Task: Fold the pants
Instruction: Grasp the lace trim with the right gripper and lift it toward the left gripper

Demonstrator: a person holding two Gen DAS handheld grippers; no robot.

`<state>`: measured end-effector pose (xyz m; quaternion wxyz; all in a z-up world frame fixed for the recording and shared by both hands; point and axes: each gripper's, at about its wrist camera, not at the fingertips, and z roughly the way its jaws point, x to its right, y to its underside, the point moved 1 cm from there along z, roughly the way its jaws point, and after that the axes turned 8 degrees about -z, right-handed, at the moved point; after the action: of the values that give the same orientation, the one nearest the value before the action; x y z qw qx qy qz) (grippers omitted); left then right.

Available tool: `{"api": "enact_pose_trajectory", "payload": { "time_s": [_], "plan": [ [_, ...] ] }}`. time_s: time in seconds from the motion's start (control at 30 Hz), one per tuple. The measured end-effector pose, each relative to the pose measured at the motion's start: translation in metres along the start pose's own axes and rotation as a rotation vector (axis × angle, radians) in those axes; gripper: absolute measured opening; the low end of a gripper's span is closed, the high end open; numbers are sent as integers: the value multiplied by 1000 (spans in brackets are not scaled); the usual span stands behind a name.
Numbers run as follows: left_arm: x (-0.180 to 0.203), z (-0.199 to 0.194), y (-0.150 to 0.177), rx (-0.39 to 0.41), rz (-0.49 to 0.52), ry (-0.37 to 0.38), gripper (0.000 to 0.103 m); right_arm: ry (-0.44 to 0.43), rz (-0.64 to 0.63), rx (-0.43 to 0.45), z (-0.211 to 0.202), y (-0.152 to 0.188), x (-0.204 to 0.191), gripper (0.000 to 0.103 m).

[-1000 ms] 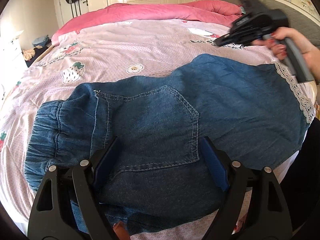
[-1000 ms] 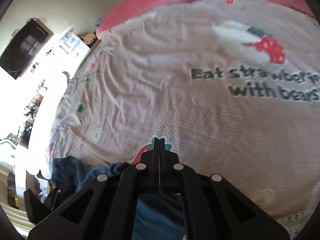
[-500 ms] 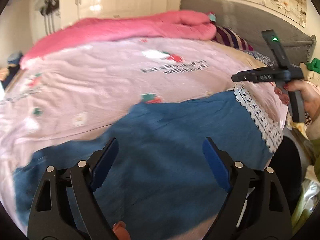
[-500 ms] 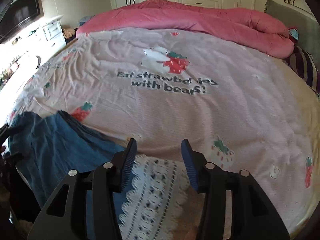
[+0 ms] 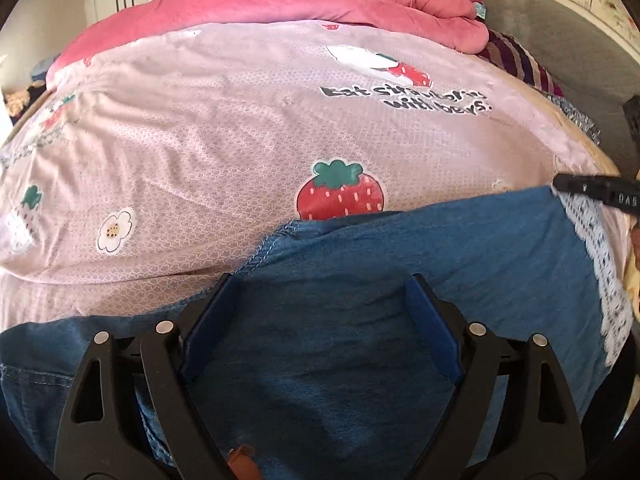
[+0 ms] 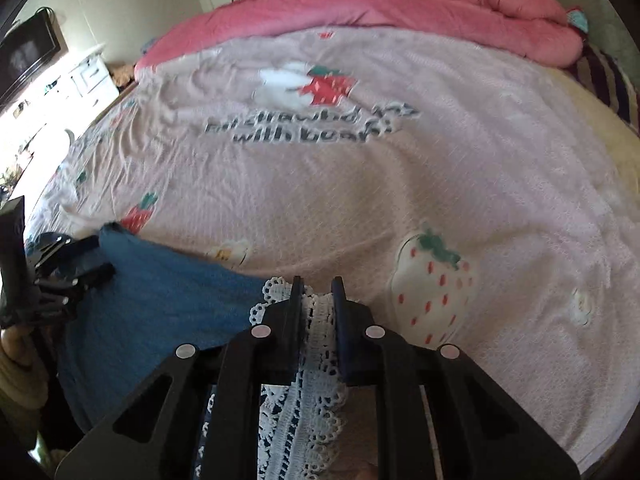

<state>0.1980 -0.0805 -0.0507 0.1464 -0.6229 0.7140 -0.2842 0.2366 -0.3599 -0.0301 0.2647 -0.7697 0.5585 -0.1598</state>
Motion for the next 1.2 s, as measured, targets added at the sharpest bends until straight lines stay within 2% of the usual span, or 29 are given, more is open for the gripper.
{"api": "enact_pose_trajectory", "payload": {
  "time_s": [0.13,0.17,0.23,0.3,0.37,0.43,0.5,0.53,0.6,0.67,0.8,0.9,1.0,1.07,1.13,1.2],
  "plan": [
    [1,2,-2,4,2,-12,79,78,-72,-28,18,4,-8,16],
    [1,2,-1,5,3,-15,79,107,-91,-20,18,5,-11,20],
    [2,2,-2,9,5,-17,79,107,-84,-16,14,7,-10,22],
    [1,2,-2,10,5,-20,79,116,-53,0,2,8,-7,40],
    [1,0,-1,15,4,-18,79,126,-58,48,-19,11,-11,42],
    [0,-2,-1,20,-4,-11,79,103,-46,87,-38,15,-18,44],
    [-1,-8,-1,30,-19,-3,79,26,-48,128,-57,23,-34,49],
    [-1,-13,-1,35,-31,7,79,6,-55,132,-61,27,-42,50],
    [0,-27,0,57,-38,21,79,-65,-96,121,-67,39,-65,60],
    [2,-45,4,95,-26,20,79,-91,-129,84,-63,48,-83,64],
    [-11,-83,25,160,-15,-28,80,-106,-162,-9,-49,67,-104,68],
    [-39,-103,50,188,-18,-167,82,-55,-150,-70,-40,83,-100,69],
    [-74,-112,71,154,-73,-260,82,-68,-122,-72,-37,91,-96,69],
    [-92,-110,80,124,-110,-287,82,-79,-92,-66,-36,93,-93,70],
    [-107,-104,86,111,-143,-240,82,-89,-62,-62,-34,93,-90,70],
    [-107,-100,86,118,-119,-244,82,-84,-70,-61,-34,93,-90,71]
  ]
}}
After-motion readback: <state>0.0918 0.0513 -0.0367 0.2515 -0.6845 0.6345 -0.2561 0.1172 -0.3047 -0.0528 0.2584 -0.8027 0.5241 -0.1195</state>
